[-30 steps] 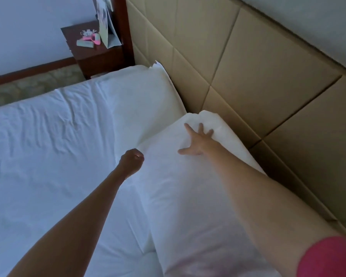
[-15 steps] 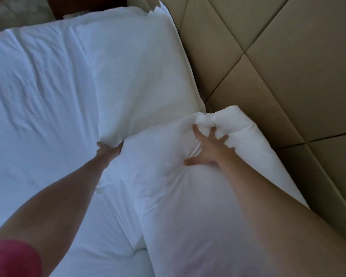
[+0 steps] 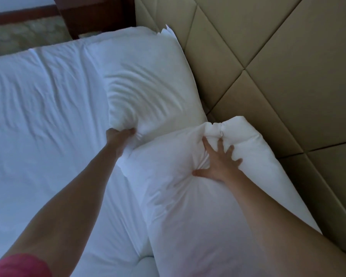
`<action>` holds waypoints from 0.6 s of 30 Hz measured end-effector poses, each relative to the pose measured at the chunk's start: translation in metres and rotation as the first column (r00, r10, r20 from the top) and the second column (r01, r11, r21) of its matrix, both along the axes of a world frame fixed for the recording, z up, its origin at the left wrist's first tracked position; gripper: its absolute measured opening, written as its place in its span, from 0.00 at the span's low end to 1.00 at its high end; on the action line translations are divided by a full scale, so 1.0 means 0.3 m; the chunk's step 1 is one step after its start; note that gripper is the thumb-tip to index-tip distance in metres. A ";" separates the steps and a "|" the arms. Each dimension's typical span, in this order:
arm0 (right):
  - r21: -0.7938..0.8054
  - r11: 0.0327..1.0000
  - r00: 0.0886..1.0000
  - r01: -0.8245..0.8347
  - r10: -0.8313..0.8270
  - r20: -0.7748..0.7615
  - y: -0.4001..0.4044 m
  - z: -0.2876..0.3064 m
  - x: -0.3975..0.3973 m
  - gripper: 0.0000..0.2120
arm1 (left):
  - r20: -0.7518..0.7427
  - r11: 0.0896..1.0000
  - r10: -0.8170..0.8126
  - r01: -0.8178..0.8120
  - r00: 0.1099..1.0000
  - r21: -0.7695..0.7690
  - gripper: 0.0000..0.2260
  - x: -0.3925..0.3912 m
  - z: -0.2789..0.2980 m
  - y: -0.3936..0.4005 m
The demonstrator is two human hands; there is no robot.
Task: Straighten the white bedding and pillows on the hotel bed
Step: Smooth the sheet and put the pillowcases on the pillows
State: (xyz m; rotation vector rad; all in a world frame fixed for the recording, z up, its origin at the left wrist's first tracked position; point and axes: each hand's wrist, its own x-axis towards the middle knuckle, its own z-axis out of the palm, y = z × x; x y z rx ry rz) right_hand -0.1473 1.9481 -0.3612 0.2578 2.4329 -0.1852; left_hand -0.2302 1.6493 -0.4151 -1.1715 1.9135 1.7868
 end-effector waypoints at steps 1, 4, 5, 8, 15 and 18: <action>-0.007 1.000 1.000 -0.010 0.009 -0.025 0.002 0.014 0.013 0.60 | -0.024 0.998 0.054 -0.054 0.998 0.032 0.17 -0.013 0.067 0.012; -0.018 1.000 0.998 -0.015 0.014 -0.065 -0.001 0.068 0.043 0.53 | -0.062 0.978 0.172 -0.163 0.983 0.127 0.09 -0.052 0.278 0.058; -0.042 0.999 0.998 -0.010 0.007 -0.064 -0.004 0.083 0.050 0.50 | -0.088 0.972 0.197 -0.183 0.976 0.145 0.10 -0.059 0.348 0.077; -0.267 0.960 0.991 0.080 -0.106 -0.083 -0.016 0.147 0.063 0.44 | -0.211 0.971 0.204 -0.169 0.956 0.171 0.14 -0.072 0.542 0.138; -0.682 0.701 0.904 0.207 -0.404 -0.141 -0.001 0.393 0.079 0.32 | -0.465 0.991 0.116 -0.067 0.877 0.119 0.18 0.005 0.930 0.270; -0.717 0.688 0.910 0.116 -0.363 -0.200 0.035 0.501 0.110 0.34 | -0.538 0.997 0.075 -0.055 0.840 0.053 0.16 0.075 1.058 0.313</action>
